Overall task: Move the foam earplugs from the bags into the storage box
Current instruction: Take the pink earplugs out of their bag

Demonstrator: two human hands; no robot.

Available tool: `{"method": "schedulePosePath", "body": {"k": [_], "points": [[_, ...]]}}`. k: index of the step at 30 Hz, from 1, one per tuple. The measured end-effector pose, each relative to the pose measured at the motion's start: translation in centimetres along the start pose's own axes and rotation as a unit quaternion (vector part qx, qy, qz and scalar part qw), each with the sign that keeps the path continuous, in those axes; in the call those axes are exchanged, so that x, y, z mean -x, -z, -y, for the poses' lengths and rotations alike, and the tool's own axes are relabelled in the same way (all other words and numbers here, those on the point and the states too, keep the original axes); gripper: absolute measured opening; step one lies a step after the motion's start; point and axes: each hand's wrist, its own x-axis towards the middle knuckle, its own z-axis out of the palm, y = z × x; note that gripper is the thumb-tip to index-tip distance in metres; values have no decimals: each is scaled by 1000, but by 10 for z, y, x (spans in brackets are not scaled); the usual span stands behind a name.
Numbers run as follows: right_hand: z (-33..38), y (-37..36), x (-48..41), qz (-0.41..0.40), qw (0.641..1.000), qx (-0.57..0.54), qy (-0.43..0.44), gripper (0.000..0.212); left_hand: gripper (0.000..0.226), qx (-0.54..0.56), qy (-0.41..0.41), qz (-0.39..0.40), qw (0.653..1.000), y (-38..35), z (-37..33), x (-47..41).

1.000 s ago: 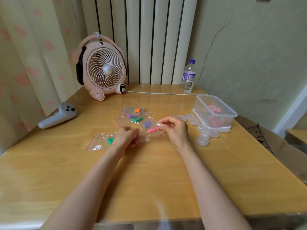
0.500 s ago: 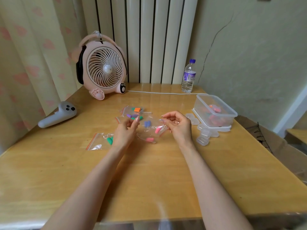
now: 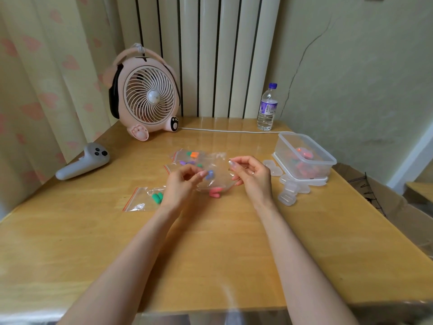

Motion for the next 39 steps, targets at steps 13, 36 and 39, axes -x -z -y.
{"method": "schedulePosePath", "body": {"k": [13,36,39], "points": [[-22,4,-5,-29,968,235,-87,18,54,-76,131,-167,974,11,24,-15],[-31,24,-70,66,800,582,-130,45,6,-255,-154,94,950,-18,10,9],[-38,23,-74,66,786,604,-110,38,5,-254,-150,91,951,-17,9,7]]}}
